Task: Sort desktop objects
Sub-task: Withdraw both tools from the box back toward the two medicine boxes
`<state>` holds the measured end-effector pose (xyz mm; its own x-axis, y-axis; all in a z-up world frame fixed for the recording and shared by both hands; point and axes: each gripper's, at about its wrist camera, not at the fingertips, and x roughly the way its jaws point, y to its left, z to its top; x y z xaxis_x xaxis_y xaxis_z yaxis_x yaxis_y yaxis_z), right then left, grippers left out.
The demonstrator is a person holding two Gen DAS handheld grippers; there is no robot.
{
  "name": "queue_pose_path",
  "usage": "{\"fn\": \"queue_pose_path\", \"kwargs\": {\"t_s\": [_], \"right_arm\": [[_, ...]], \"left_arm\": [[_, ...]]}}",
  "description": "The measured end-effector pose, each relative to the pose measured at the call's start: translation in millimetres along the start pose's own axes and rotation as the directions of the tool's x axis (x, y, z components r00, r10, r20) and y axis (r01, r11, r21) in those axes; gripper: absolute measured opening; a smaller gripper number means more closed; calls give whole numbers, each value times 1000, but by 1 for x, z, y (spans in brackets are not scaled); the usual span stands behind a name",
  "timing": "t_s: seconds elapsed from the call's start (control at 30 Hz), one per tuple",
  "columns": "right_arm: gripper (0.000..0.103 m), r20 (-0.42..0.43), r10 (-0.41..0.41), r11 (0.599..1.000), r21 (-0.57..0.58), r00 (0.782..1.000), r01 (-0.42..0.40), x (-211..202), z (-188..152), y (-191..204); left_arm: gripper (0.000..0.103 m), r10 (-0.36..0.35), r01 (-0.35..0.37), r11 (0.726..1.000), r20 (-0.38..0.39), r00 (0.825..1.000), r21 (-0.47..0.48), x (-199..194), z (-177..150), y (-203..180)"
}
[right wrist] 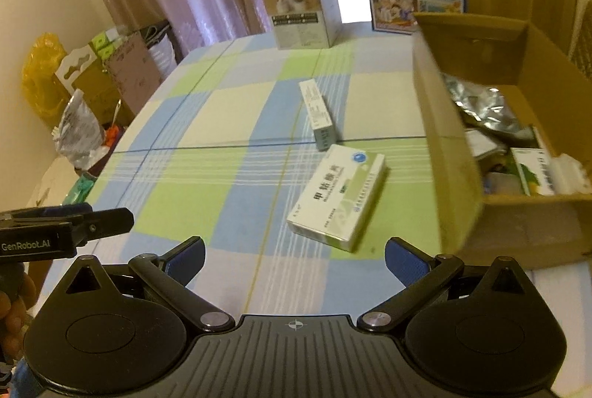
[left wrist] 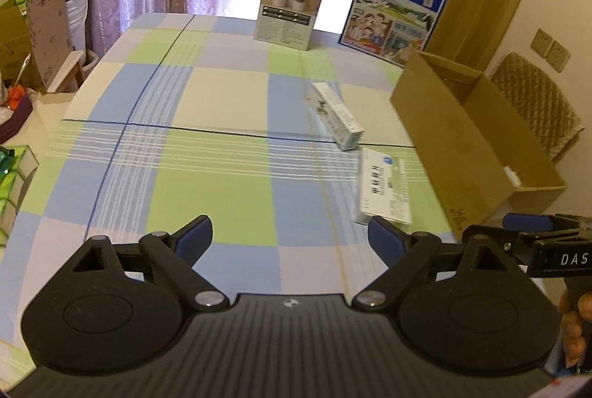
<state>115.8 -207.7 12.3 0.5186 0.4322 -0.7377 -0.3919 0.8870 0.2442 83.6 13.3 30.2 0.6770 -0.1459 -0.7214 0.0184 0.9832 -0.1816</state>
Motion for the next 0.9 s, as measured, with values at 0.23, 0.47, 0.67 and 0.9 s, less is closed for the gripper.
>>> {"fn": "queue_pose_path", "kwargs": {"t_s": [0.23,0.47,0.67,0.9], "right_arm": [[101,-39,-36,999,7,999,36,53,11,-4],[101,-75,-84,996,13,994,85,101,19,-16],[101,-87,-115,993,11,990,116,124,20,-24],[100,-70,-137,990,8,988,138,133,22,-29]], "left_arm": [[89,52,-52,998,-7,999,25,36,14,14],[90,66,-66,998,-12,998,-16,83,25,28],[90,64,-64,998,-4,998,-28,122,37,29],[90,79,-79,997,-13,997,9,158,49,27]]}}
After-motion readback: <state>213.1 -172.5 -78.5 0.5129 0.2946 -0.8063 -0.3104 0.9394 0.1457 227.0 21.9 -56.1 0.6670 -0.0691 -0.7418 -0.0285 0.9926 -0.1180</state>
